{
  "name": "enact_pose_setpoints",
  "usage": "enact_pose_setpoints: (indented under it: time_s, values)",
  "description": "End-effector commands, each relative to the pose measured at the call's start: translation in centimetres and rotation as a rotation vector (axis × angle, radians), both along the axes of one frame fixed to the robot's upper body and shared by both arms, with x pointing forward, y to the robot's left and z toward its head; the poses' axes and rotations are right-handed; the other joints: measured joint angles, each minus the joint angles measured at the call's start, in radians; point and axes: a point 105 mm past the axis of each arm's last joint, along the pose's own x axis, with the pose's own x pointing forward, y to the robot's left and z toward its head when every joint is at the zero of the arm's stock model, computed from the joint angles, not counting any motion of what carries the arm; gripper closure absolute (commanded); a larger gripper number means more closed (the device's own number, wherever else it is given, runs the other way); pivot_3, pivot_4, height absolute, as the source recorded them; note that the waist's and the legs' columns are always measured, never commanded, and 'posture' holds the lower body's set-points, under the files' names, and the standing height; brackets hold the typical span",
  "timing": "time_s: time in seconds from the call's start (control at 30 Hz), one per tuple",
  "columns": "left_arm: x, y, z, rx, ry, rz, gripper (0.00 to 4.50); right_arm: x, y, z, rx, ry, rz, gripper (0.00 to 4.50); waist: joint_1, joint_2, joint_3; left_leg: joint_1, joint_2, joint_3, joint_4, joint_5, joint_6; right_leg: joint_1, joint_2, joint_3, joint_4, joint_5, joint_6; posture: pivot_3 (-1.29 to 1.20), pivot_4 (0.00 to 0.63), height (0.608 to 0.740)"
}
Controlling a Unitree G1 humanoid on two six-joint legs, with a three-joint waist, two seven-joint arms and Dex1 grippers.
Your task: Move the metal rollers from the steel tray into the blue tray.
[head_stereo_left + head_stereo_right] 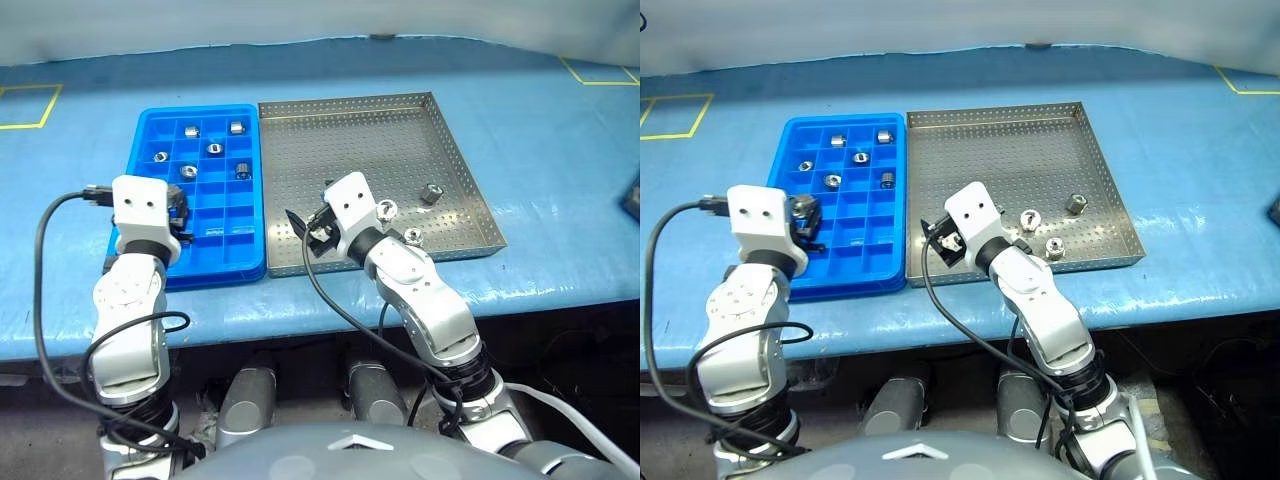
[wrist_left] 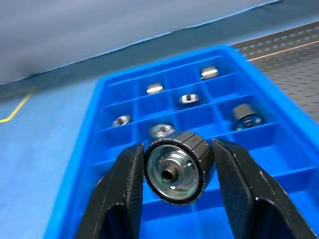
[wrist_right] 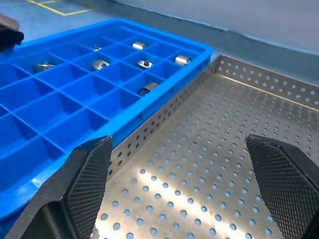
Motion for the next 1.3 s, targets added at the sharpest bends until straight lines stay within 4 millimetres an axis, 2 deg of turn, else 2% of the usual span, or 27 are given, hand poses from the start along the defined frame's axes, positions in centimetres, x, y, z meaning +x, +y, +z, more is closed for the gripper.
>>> enact_pose_setpoints:
  time_s: [0.03,0.23,0.4,0.43,0.47,0.63,0.73,0.83,0.93,1.1,1.2,1.3]
  values:
    - [-0.7,0.6,-0.3,0.030,-0.001,0.043,2.68,-0.3,0.6,1.0,0.016,-0.050,0.040,0.00,0.002,0.000,0.000,0.000,0.000,0.000,0.000,0.000,0.000,0.000,0.000,0.000,0.000,0.000,0.000,0.10,0.150,0.740]
    - [-0.3,1.1,-2.8,0.003,0.081,0.061,2.68,-0.5,0.7,0.9,0.021,-0.046,0.047,0.00,0.003,0.000,0.000,0.001,0.001,-0.001,-0.001,0.000,0.000,0.000,0.000,-0.001,0.001,-0.001,-0.001,0.08,0.150,0.740]
    - [0.1,0.7,-3.9,-0.048,0.119,0.017,2.68,-0.5,0.4,1.0,0.022,-0.050,0.029,0.00,0.000,0.000,0.000,0.000,0.000,0.000,-0.002,0.000,0.000,-0.001,0.000,-0.001,0.000,-0.001,-0.001,0.06,0.150,0.740]
    - [0.3,0.3,-3.6,-0.052,0.111,-0.008,1.94,-0.5,0.3,1.0,0.019,-0.052,0.022,0.00,-0.001,0.000,0.000,0.000,0.000,0.000,-0.002,0.000,0.000,-0.001,0.000,-0.001,0.000,-0.001,-0.001,0.04,0.150,0.740]
    - [0.4,0.0,-3.4,-0.055,0.104,-0.026,1.67,-0.5,0.1,1.0,0.017,-0.054,0.018,0.00,-0.002,0.000,0.000,0.000,0.000,0.000,-0.002,0.000,0.000,-0.001,0.000,-0.001,0.000,-0.001,-0.001,0.04,0.150,0.740]
    - [2.0,-2.9,1.1,-0.095,-0.042,-0.233,0.03,-0.8,-1.5,1.2,-0.004,-0.056,-0.012,0.00,-0.004,0.000,0.000,-0.001,0.000,-0.001,-0.001,0.000,0.000,-0.002,0.000,-0.001,0.000,-0.001,-0.001,0.01,0.150,0.740]
    - [2.7,-6.1,2.8,-0.088,-0.063,-0.486,0.03,-1.3,-2.9,1.0,-0.025,-0.041,-0.011,0.00,-0.008,0.000,0.000,-0.001,0.000,0.000,-0.001,0.000,0.000,-0.001,0.000,-0.001,-0.001,-0.001,-0.001,0.00,0.150,0.740]
    - [3.5,-8.8,2.8,-0.040,-0.041,-0.674,0.03,-1.4,-4.8,1.0,-0.010,-0.033,-0.064,0.00,-0.022,0.000,0.000,-0.001,0.000,0.001,-0.001,0.000,0.000,-0.001,0.000,-0.001,-0.001,-0.001,-0.001,-0.06,0.150,0.740]
    - [5.1,-11.1,2.0,-0.013,-0.026,-0.776,0.03,-1.6,-6.7,0.9,0.008,-0.041,-0.142,0.00,-0.031,0.000,0.000,-0.001,0.000,0.001,-0.002,0.000,0.000,-0.002,0.000,-0.001,-0.001,-0.001,-0.001,-0.11,0.150,0.740]
    - [5.5,-16.1,-0.7,0.035,0.066,-1.067,0.03,-2.8,-8.5,0.6,0.024,-0.055,-0.225,0.00,-0.065,0.000,0.000,-0.002,0.000,0.002,-0.002,-0.001,0.001,-0.002,0.000,0.001,-0.001,0.000,-0.001,-0.19,0.150,0.740]
    - [5.6,-17.8,-2.5,0.120,0.155,-1.196,0.03,-3.6,-9.1,-0.1,0.016,-0.033,-0.260,0.00,-0.090,0.000,0.000,-0.002,0.000,0.003,-0.002,-0.001,0.002,-0.003,0.000,0.002,-0.001,0.000,0.000,-0.23,0.150,0.740]
    - [6.1,-18.3,-3.7,0.189,0.218,-1.250,0.03,-4.0,-9.3,-0.4,0.021,-0.016,-0.283,0.00,-0.120,0.000,0.000,-0.002,0.000,0.005,-0.001,-0.001,0.002,-0.003,0.000,0.003,-0.001,0.000,0.000,-0.27,0.150,0.740]
